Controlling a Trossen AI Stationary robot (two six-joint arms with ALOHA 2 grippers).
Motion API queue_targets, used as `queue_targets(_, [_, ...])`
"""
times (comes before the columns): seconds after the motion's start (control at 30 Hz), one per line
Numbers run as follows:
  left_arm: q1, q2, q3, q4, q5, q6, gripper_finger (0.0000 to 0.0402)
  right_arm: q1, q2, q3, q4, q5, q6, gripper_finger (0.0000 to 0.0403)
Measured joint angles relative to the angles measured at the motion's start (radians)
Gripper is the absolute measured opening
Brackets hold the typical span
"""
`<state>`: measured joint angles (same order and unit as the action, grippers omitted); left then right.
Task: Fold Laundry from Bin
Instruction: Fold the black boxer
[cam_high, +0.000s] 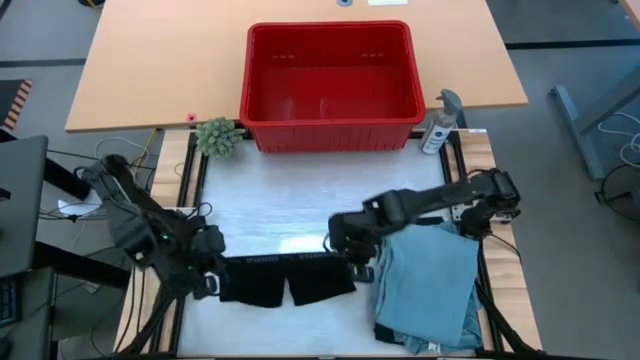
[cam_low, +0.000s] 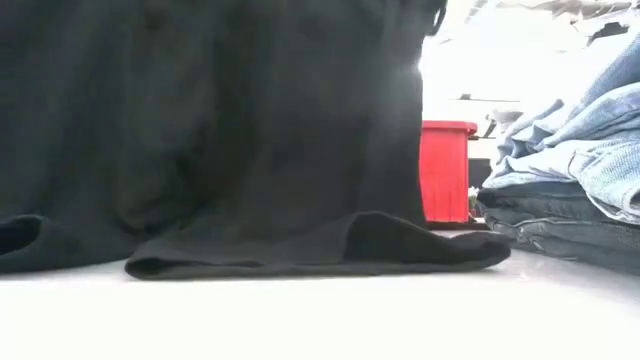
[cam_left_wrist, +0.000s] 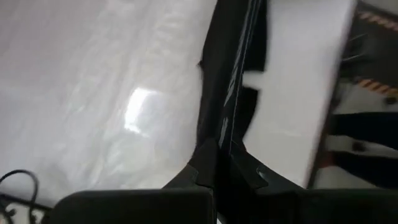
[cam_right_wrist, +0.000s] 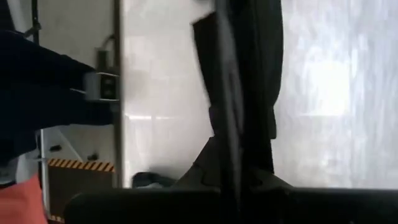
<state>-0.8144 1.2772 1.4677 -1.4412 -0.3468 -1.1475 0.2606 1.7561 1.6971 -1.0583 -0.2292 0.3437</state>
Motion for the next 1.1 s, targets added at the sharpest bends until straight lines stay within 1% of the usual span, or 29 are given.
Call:
queue_targets(0.1, [0.036, -0.049, -0.142, 0.045, 0.012, 0.029, 0.0, -0.057, 0.0, -0.082, 0.041, -0.02, -0.044, 0.0016])
queue_targets(0.23, [0.093, -0.147, -0.319, 0.07, -0.029, 0.05, 0.0, -0.133, 0.0, -0.153, 0.121, -0.018, -0.108, 0.0016])
queue_targets(0.33, [0.171, -0.23, -0.458, 0.103, -0.06, 0.058, 0.0, -0.204, 0.0, -0.197, 0.203, -0.012, -0.136, 0.0016])
queue_targets(0.47, [0.27, -0.347, -0.629, 0.202, -0.086, 0.115, 0.0, -0.292, -0.001, -0.249, 0.336, -0.007, -0.158, 0.0016])
queue_targets(0.6, [0.371, -0.431, -0.759, 0.281, -0.131, 0.165, 0.0, -0.361, 0.0, -0.287, 0.417, 0.01, -0.158, 0.0016])
queue_targets(0.7, [0.444, -0.472, -0.831, 0.327, -0.144, 0.206, 0.0, -0.406, -0.001, -0.328, 0.484, 0.045, -0.153, 0.0016])
queue_targets(0.8, [0.506, -0.491, -0.879, 0.397, -0.179, 0.226, 0.0, -0.443, 0.0, -0.359, 0.502, 0.055, -0.133, 0.0016])
queue_targets(0.93, [0.57, -0.493, -0.908, 0.499, -0.205, 0.276, 0.0, -0.465, 0.012, -0.391, 0.548, 0.098, -0.104, 0.002])
queue_targets(1.0, [0.589, -0.493, -0.911, 0.553, -0.217, 0.315, 0.0, -0.47, 0.025, -0.396, 0.538, 0.12, -0.103, 0.0034])
queue_targets(1.1, [0.606, -0.493, -0.911, 0.613, -0.236, 0.43, 0.0009, -0.477, 0.033, -0.394, 0.53, 0.216, -0.088, 0.0067])
